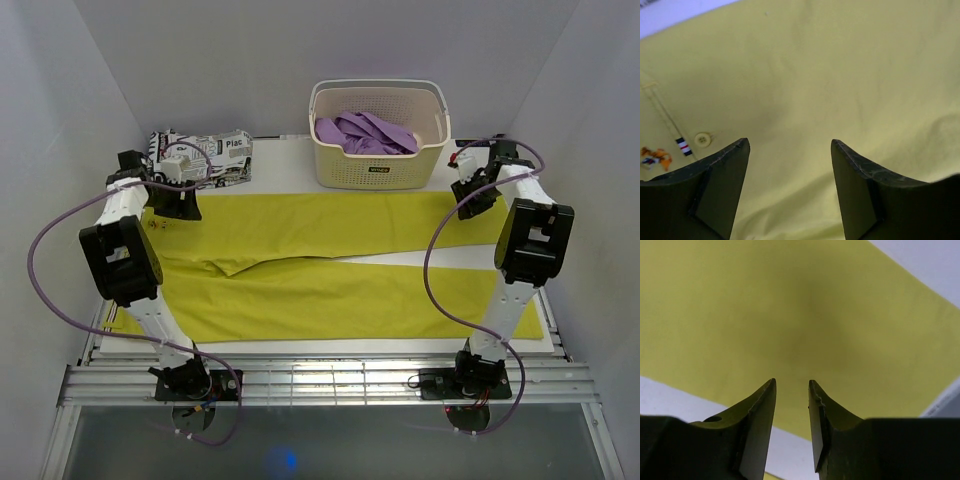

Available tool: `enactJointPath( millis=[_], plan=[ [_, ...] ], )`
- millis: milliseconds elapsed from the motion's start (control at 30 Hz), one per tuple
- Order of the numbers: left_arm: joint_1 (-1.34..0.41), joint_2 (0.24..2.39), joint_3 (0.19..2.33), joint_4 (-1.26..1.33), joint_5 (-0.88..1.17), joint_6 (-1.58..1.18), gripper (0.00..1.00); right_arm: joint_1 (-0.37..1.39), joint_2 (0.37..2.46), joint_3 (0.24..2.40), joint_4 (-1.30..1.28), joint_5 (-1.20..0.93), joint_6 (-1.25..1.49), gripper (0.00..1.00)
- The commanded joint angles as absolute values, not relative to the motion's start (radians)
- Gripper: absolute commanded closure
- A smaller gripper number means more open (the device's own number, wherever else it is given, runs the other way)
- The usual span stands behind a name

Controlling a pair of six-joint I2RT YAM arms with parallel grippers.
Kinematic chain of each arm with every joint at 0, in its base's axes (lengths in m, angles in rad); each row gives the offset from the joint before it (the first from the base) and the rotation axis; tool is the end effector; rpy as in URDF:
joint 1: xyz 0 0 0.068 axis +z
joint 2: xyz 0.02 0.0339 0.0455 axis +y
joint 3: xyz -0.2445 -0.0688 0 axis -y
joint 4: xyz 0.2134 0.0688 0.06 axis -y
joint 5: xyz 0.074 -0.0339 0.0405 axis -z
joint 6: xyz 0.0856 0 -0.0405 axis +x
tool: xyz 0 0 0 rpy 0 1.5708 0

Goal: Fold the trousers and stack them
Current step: Flatten the trousers out

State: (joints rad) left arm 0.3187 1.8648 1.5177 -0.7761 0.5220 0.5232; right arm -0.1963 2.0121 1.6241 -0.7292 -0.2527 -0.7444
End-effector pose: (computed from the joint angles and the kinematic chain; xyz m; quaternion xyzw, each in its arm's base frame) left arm 0.3705 0.0773 0.1977 0.1531 0.9313 -0.1420 0.2985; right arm 0.4096 -0.0596 0.1684 -0.2889 0.9229 0.0084 0.2545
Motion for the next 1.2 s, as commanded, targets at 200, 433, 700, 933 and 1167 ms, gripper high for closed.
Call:
enactJointPath(
  millis=[200,433,700,933,1167],
  plan=[
    [0.325,2.023,1.539,-0.772,0.404,0.478,0.26,-0.172,2.039,1.44,-0.615,-0.103,-0.739,0.65],
    [0.367,1.948,1.349,-0.805,0.354,0.581,0.28,-0.182,1.908,1.169,-0.663,-0.057,-0.936,0.65],
    [0.411,1.824,1.278,-0.894,0.38,0.716,0.26,-0.204,1.778,1.143,-0.802,-0.09,-1.037,0.65],
    [0.426,1.825,1.57,-0.969,0.527,0.793,0.02,-0.271,1.841,1.583,-0.953,-0.196,-1.156,0.14],
    [0.46,1.954,1.811,-0.865,0.665,0.675,0.02,-0.294,2.046,1.9,-1.017,-0.285,-1.305,0.18]
  ],
)
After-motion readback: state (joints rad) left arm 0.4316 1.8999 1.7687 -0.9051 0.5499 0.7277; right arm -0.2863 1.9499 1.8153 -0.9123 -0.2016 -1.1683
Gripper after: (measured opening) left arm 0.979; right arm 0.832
